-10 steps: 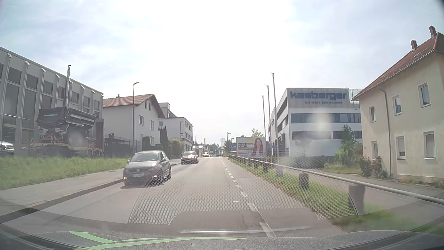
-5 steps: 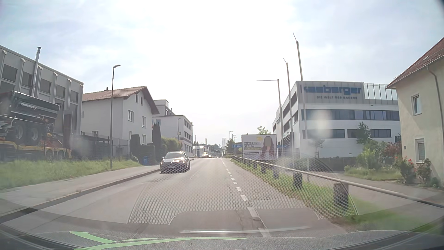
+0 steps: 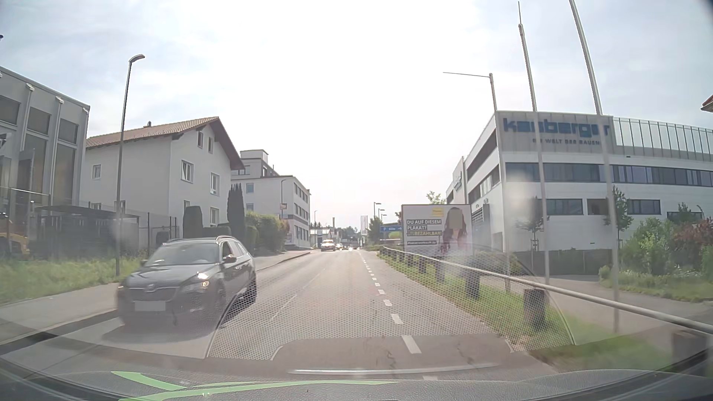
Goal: Follow the waypoints while adhering to traffic rules and regulations
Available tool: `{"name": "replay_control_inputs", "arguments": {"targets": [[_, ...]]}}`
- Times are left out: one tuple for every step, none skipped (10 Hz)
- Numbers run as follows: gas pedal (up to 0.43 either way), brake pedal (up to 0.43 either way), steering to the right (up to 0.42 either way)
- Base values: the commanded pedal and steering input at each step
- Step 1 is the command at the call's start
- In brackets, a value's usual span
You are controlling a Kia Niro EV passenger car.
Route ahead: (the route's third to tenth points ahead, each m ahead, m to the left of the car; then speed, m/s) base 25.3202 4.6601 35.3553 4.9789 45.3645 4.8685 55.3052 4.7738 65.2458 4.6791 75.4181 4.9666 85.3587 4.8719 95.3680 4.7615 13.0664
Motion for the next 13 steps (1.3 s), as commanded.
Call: {"name": "replay_control_inputs", "arguments": {"targets": [[0.138,0.0,-0.006],[0.138,0.0,-0.005],[0.138,0.0,-0.005],[0.138,0.0,-0.005],[0.138,0.0,-0.004],[0.13,0.0,-0.004],[0.118,0.0,-0.004],[0.118,0.0,-0.003],[0.118,0.0,-0.001],[0.118,0.0,0.0],[0.118,0.0,0.001],[0.118,0.0,0.001],[0.118,0.0,0.001]]}}
